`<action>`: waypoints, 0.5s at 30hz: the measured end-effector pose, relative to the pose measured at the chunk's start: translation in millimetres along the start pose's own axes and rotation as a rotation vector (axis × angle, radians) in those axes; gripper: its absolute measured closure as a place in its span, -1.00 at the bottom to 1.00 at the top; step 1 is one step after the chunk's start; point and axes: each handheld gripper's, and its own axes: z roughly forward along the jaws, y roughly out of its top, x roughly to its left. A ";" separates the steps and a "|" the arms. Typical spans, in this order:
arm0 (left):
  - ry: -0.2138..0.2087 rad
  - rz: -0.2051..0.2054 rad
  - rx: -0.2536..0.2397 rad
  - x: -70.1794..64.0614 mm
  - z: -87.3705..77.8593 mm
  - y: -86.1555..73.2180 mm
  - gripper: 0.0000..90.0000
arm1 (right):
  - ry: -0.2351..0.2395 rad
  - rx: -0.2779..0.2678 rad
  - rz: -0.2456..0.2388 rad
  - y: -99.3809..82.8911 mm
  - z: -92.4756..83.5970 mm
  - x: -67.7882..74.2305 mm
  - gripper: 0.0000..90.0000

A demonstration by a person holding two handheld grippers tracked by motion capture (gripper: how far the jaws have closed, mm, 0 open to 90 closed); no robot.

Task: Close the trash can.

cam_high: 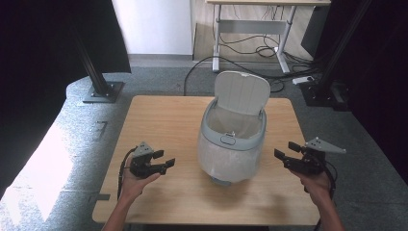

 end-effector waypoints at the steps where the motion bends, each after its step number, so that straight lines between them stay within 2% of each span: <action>1: 0.000 -0.003 -0.002 0.2 -0.7 -0.3 -0.19 | 0.010 -0.004 0.001 4.7 0.1 0.3 -0.39; 10: -0.010 -0.019 0.001 2.4 -3.0 -3.0 -0.19 | 0.041 -0.023 -0.010 35.6 2.9 0.9 -0.40; 15: -0.025 -0.037 0.015 4.1 0.0 -7.8 -0.17 | 0.058 -0.025 -0.025 50.7 6.4 5.9 -0.41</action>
